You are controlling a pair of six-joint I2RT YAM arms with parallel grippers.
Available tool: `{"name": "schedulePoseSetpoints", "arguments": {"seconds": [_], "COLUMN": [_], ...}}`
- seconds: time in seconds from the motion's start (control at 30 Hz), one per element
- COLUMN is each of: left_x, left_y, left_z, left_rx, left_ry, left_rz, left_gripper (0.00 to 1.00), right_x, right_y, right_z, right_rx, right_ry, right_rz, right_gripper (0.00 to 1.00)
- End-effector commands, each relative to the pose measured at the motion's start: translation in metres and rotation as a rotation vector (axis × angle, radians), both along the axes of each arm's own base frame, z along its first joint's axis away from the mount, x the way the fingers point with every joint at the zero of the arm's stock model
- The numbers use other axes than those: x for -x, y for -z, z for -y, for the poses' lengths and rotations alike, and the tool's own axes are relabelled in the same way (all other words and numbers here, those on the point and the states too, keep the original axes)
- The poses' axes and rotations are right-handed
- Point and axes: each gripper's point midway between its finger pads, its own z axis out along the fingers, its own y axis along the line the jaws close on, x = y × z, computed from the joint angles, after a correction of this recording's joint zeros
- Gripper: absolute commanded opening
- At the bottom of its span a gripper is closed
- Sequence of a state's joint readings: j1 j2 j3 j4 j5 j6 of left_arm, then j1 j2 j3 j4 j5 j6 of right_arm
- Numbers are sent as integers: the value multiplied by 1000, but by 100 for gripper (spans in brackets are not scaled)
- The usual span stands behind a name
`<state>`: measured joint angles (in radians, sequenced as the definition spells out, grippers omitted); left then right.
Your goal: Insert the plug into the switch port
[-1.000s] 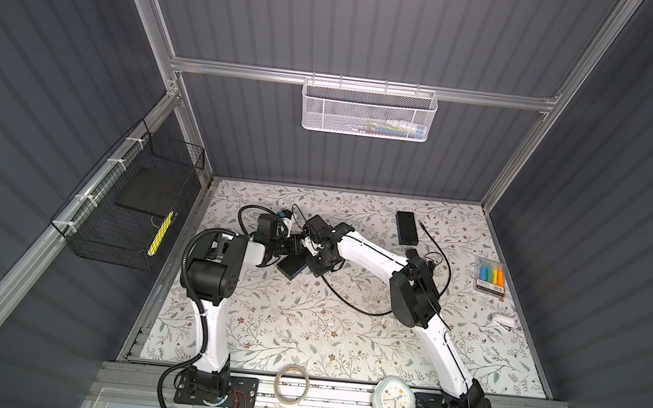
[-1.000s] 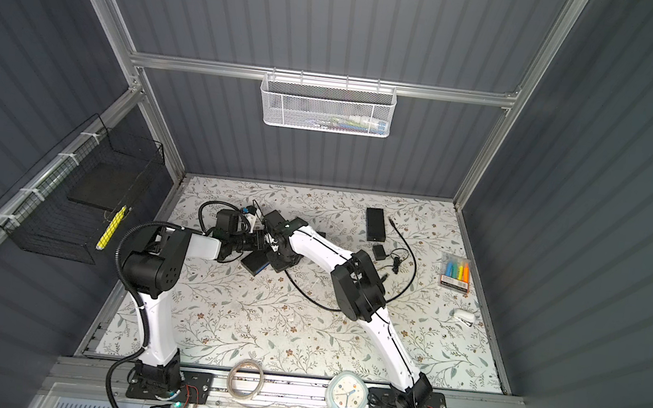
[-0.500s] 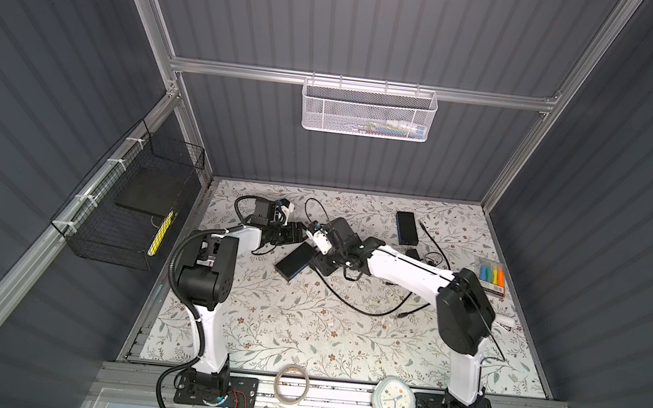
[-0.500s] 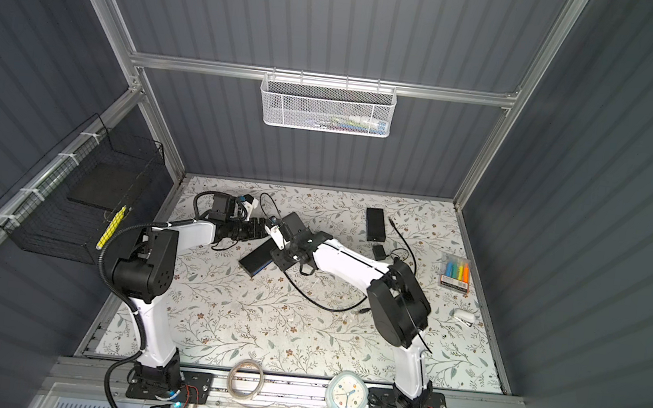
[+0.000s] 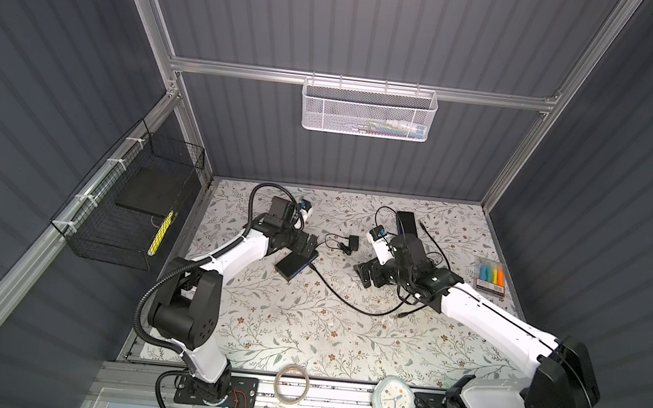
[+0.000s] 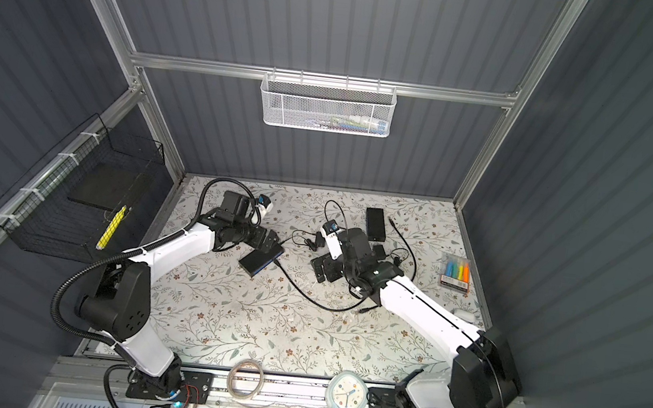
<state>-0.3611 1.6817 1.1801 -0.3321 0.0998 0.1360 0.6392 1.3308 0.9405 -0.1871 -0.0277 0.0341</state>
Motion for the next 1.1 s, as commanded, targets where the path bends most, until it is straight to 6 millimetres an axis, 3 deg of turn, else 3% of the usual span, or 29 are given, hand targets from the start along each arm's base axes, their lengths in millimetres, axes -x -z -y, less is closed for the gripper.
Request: {"name": "schedulePoseSetpoints", "arguments": {"seconds": [0.0,0.2,0.4,0.57,0.67,0.87,1.07], "left_x": [21,18,28,31,30,16,5], "left_y": [35,42,66,82,94,97,92], "left_z": [-17,-18,-20,-19,-22,-19,-18], "left_rx": [-181,-237,-290,-309,-337,-339,-324], "left_ry": [66,117,175,222,225,208,180], "left_rz": [-90,-100,-174,-208,-228,-212,-169], "left_gripper": [100,100,99,93,90,80,56], "right_x": [3,17,10,14,4,-10,-12], "right_y": [2,17,10,17,28,29,29], "right_z": [5,6,17,11,19,53,71], "right_rx": [-91,-139,-186,-329,-274,-126,-76], "right_ry": [11,-29,15,-54,0,146,218], "right_rz": [-24,-90,-77,-273,-301,-185,-130], "right_gripper": [99,99,99,99,99,99,99]}}
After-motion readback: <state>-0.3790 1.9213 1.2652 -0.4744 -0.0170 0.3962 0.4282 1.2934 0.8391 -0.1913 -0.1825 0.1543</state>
